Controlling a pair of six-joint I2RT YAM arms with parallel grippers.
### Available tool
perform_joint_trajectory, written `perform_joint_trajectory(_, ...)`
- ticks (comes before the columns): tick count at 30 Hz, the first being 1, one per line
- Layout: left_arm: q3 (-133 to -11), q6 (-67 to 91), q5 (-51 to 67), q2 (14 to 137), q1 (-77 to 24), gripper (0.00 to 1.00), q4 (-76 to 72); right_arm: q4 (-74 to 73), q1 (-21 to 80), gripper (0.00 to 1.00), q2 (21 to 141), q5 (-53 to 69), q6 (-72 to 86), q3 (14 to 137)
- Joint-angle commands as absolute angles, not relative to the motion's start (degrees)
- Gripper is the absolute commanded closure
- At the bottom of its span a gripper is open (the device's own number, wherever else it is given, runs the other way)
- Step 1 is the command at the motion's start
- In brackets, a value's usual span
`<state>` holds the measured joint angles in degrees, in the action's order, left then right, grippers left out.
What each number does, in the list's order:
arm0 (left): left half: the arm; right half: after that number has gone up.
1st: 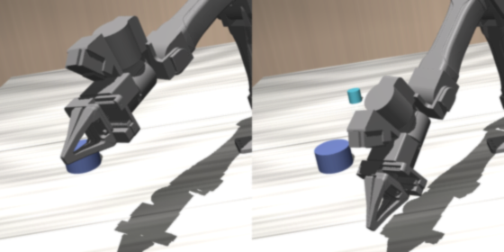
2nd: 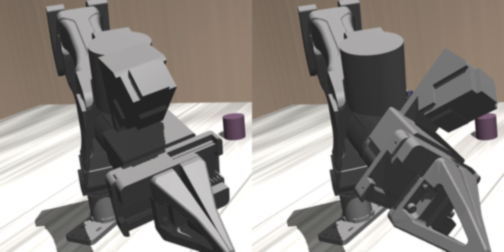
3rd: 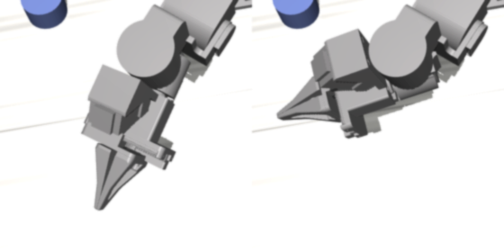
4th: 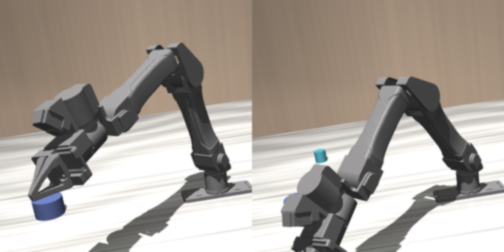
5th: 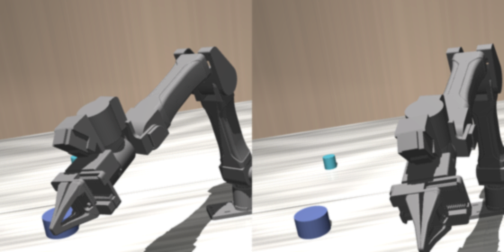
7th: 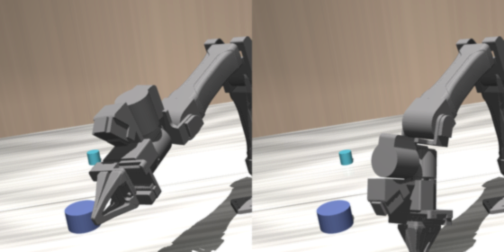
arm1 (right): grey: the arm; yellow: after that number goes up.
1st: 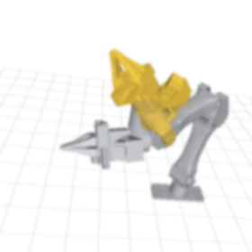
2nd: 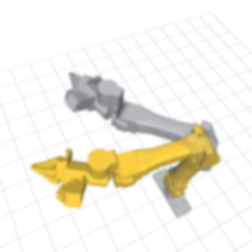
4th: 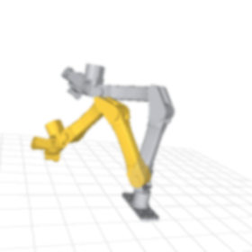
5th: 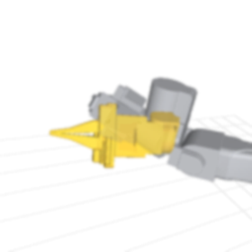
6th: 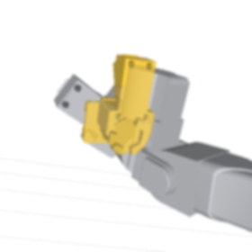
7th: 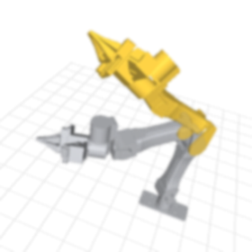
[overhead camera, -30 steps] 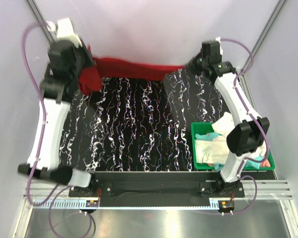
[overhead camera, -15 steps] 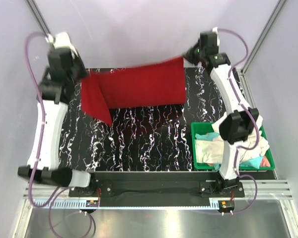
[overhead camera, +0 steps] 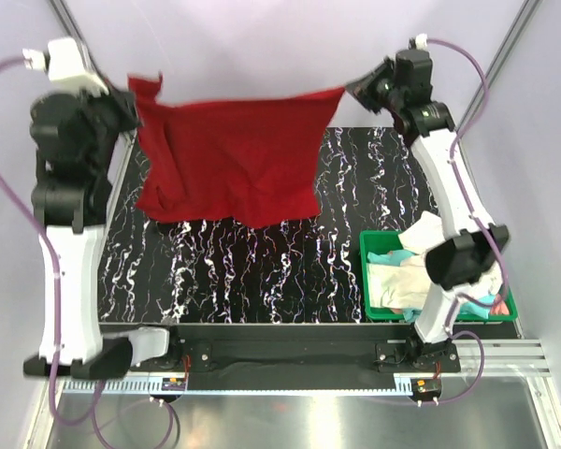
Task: Fold and stack the t-shirts
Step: Flatten the tshirt out
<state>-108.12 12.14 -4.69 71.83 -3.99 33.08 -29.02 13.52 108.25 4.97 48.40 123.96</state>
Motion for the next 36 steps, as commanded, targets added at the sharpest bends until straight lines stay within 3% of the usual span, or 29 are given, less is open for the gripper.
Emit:
perform_joint_trajectory(1, -95.6, 16.5, -2.9, 64.6, -6.1, 1.00, 34.7, -31.1, 13.4, 1.00, 98.4, 1.7, 46.7, 109.3)
perform_joint_trajectory(5, -66.7, 29.9, -4.0, 51.4, -9.5, 1.00, 41.5, -33.5, 13.8, 1.00, 92.1, 3.7, 48.5, 90.0)
perform_joint_trajectory(8, -55.1, 39.1, -1.2, 41.9, -12.6, 1.00, 46.1, -36.3, 14.6, 1.00, 88.9, 5.0, 48.8, 77.2)
perform_joint_trajectory(12, -42.1, 44.7, 5.1, 41.8, -17.5, 1.00, 52.0, -41.1, 16.4, 1.00, 89.6, 6.9, 47.4, 66.8)
perform_joint_trajectory(17, -42.3, 46.6, 3.8, 40.1, -19.2, 1.00, 52.1, -43.1, 18.5, 1.00, 89.9, 5.3, 44.4, 64.9)
perform_joint_trajectory(18, -43.0, 46.3, 3.3, 40.3, -19.2, 0.97, 52.2, -43.7, 18.5, 1.00, 89.7, 5.0, 44.0, 64.7)
perform_joint_trajectory(19, -44.4, 45.8, 3.2, 41.6, -19.2, 0.86, 52.1, -43.9, 18.7, 1.00, 89.4, 4.7, 43.6, 64.5)
perform_joint_trajectory(22, -47.4, 42.4, 2.4, 44.9, -19.2, 0.81, 52.1, -43.9, 18.7, 1.00, 88.3, 3.9, 42.9, 62.9)
perform_joint_trajectory(24, -48.2, 39.0, 4.2, 46.7, -19.2, 0.84, 49.3, -44.3, 18.7, 1.00, 88.0, 2.5, 41.2, 62.5)
perform_joint_trajectory(25, -48.3, 38.2, 5.3, 49.8, -19.2, 1.00, 48.1, -44.2, 18.7, 1.00, 87.9, 0.4, 40.9, 62.5)
perform_joint_trajectory(30, -50.5, 36.5, 8.1, 60.5, -19.2, 1.00, 41.6, -44.2, 18.4, 1.00, 91.6, -3.3, 38.7, 69.1)
perform_joint_trajectory(31, -51.2, 36.4, 7.6, 61.9, -19.2, 0.95, 41.2, -44.5, 18.3, 1.00, 92.3, -4.1, 38.1, 70.1)
perform_joint_trajectory(32, -52.6, 36.5, 4.7, 64.3, -19.2, 0.64, 41.7, -45.1, 18.0, 1.00, 93.3, -4.3, 37.9, 71.4)
perform_joint_trajectory(33, -53.6, 36.6, 1.7, 65.6, -19.2, 0.44, 42.4, -45.2, 17.7, 1.00, 93.6, -4.3, 37.6, 71.7)
perform_joint_trajectory(34, -54.5, 37.4, -1.9, 67.0, -19.1, 0.35, 43.5, -45.3, 17.0, 1.00, 93.6, -4.3, 37.4, 71.8)
perform_joint_trajectory(36, -57.6, 36.7, -5.4, 71.3, -16.3, 0.30, 46.7, -44.9, 16.1, 1.00, 93.0, -4.4, 37.6, 70.7)
